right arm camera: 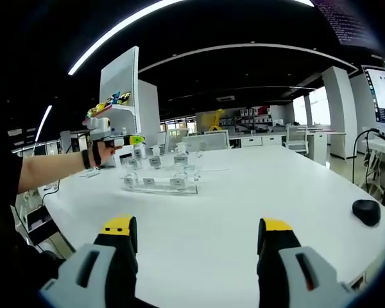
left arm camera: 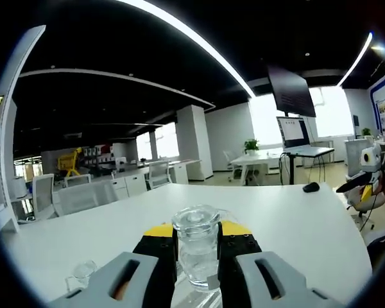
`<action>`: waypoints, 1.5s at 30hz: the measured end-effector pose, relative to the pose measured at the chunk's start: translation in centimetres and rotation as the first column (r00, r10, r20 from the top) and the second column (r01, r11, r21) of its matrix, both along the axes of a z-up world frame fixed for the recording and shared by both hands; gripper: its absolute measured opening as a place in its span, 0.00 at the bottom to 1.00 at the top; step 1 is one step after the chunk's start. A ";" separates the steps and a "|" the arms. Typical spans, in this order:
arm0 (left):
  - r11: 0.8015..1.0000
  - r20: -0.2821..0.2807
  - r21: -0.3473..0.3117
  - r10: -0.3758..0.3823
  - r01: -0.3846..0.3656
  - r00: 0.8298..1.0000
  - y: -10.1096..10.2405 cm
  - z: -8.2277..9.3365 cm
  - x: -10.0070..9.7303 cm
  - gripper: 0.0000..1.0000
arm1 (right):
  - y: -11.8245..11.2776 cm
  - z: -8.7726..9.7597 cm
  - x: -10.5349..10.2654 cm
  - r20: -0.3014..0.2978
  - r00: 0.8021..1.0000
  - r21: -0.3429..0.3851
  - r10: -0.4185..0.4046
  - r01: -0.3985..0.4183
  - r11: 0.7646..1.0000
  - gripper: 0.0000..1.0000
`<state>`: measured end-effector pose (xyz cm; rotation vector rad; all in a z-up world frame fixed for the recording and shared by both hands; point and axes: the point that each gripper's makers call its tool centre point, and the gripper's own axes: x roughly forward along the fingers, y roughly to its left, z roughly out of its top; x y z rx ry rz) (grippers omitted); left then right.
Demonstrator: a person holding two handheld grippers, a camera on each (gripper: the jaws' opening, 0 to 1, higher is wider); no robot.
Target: Identify the label on the chemical reagent bottle, grasp the chemical reagent bottle, and place it in the designated position on the reagent rack
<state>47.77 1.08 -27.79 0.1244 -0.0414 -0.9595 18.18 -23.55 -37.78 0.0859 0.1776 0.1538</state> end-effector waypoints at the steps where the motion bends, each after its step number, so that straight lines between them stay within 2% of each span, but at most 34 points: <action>1: 1.000 -0.001 -0.004 0.004 -0.004 1.000 0.0 0.0 0.2 0.23 | 0.0 0.0 0.0 -0.001 1.000 -0.002 0.000 0.000 1.000 0.73; 4: 1.000 0.001 -0.001 0.013 -0.013 1.000 -0.5 -0.5 -0.5 0.23 | -0.1 0.0 -0.1 -0.001 1.000 -0.003 -0.002 0.002 1.000 0.73; 14: 0.999 -0.005 0.026 0.048 -0.048 0.999 -0.6 -2.7 -0.6 0.23 | -0.9 0.2 -0.4 0.000 1.000 -0.008 -0.017 0.017 1.000 0.73; 22: 0.998 -0.007 0.016 0.066 -0.066 0.998 -0.9 -3.6 -0.9 0.23 | -0.6 0.1 -0.4 -0.007 1.000 -0.011 -0.013 0.013 1.000 0.73; 33: 0.994 0.013 0.031 0.102 -0.103 0.995 -0.7 -5.1 0.1 0.23 | -0.7 0.1 -0.4 -0.007 1.000 -0.015 -0.018 0.018 1.000 0.73; 39: 0.993 0.012 0.051 0.104 -0.104 0.995 -1.0 -6.2 0.0 0.23 | -0.7 0.0 -0.3 -0.008 1.000 -0.013 -0.020 0.020 1.000 0.73; 45: 0.991 0.017 0.045 0.125 -0.126 0.992 -0.7 -6.2 0.3 0.23 | -0.8 0.0 -0.4 -0.009 1.000 -0.013 -0.022 0.022 1.000 0.73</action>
